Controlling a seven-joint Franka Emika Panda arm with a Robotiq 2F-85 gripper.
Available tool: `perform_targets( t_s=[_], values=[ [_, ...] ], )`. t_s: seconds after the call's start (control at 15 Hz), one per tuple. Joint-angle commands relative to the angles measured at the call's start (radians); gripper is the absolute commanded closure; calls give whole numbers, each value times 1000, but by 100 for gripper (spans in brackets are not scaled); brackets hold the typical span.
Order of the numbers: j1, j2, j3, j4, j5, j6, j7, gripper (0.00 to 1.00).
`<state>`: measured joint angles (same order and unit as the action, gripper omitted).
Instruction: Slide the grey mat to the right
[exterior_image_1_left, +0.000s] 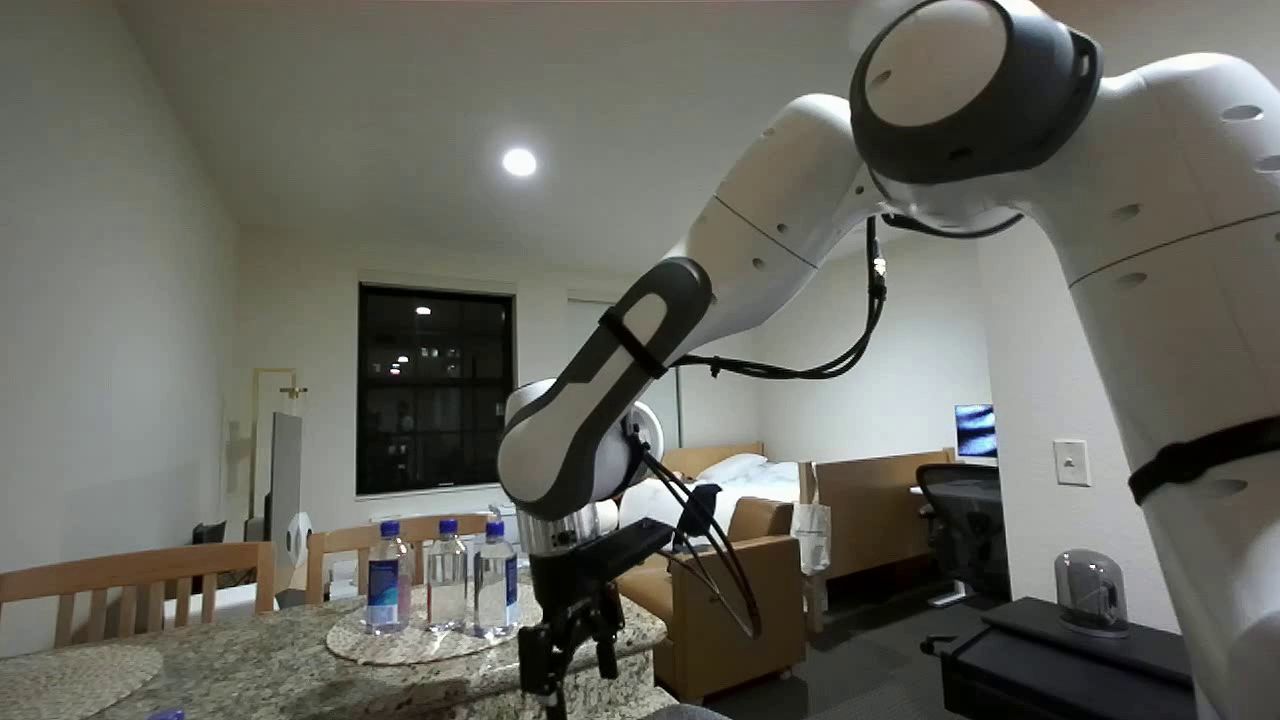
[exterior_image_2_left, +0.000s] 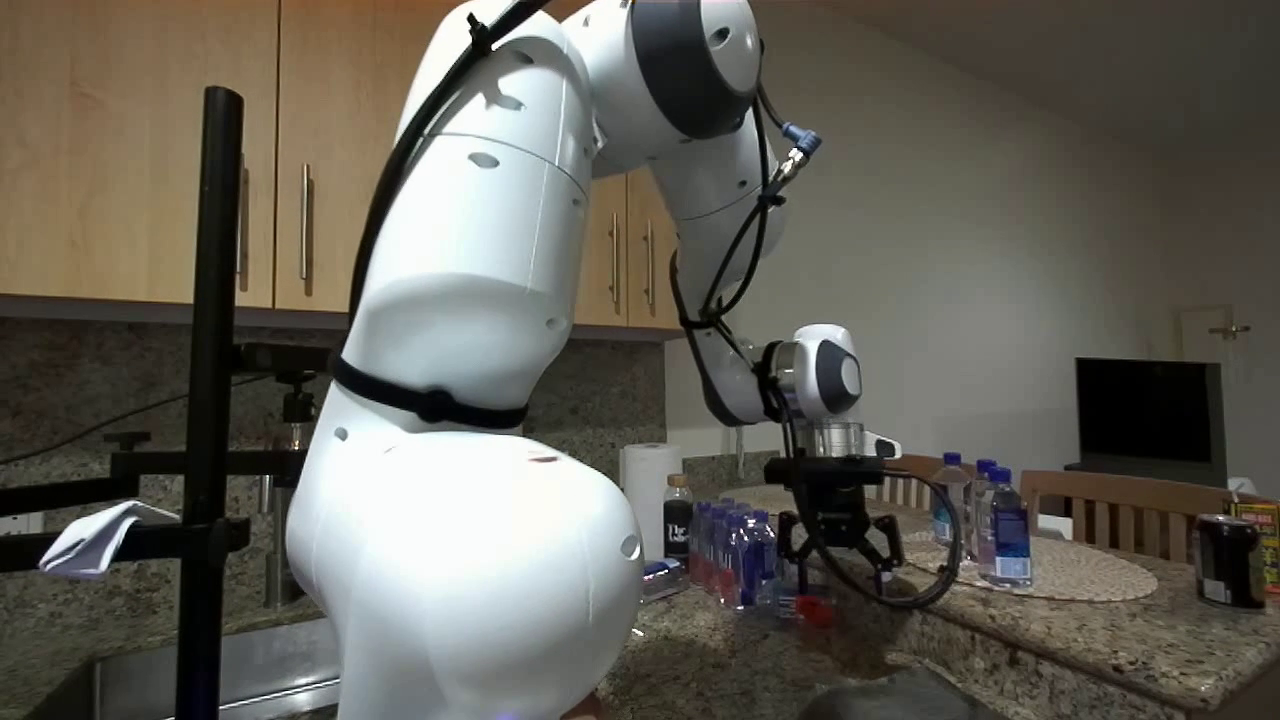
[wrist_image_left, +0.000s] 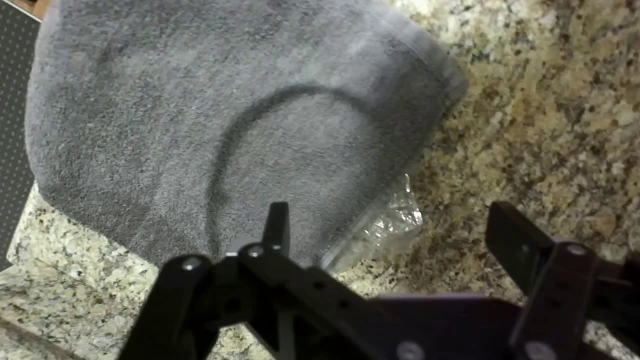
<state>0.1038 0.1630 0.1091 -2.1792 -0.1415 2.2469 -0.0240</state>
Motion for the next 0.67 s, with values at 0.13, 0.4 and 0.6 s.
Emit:
perform_targets(
  t_s=[0.13, 0.4, 0.6],
  values=[
    [96, -47, 9, -25, -77, 76, 401, 0],
    [141, -10, 19, 59, -90, -2, 571, 0],
    [166, 26, 25, 135, -82, -75, 658, 0]
  ],
)
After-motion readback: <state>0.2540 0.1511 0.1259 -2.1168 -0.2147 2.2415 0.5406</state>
